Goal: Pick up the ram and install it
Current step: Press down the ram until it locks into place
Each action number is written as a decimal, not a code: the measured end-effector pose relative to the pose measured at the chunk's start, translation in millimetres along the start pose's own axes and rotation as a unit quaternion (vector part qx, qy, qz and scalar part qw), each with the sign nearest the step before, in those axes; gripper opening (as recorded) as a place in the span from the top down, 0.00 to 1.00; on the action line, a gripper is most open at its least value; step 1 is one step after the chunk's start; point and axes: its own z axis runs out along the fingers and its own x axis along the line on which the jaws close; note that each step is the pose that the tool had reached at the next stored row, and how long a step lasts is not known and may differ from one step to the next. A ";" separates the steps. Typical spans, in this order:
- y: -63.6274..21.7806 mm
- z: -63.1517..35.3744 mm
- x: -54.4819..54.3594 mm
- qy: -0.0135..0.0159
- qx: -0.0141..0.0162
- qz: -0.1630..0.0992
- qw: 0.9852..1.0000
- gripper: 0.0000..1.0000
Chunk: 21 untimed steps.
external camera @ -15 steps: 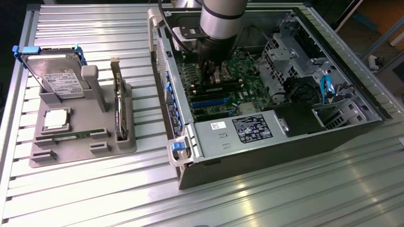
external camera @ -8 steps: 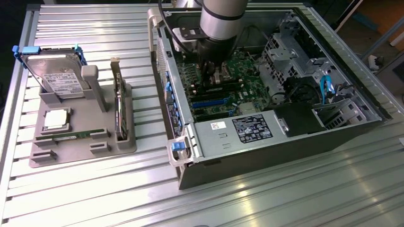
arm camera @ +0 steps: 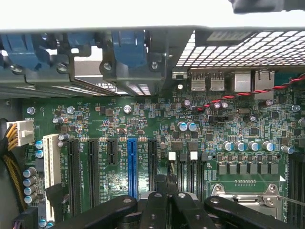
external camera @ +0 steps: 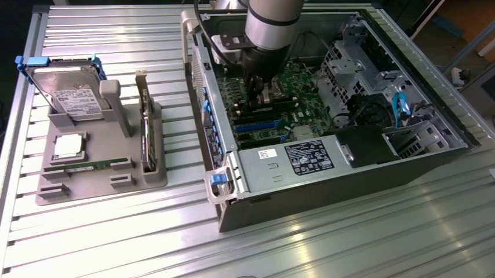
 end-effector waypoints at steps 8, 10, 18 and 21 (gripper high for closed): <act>-0.1 -2.5 0.4 0.000 0.000 0.000 1.000 0.89; -0.1 -5.5 0.4 0.000 0.000 0.000 1.000 0.89; 0.7 -4.6 -2.0 0.001 0.000 0.000 1.000 0.89; 1.4 -4.0 -4.7 0.001 0.000 0.000 1.000 0.89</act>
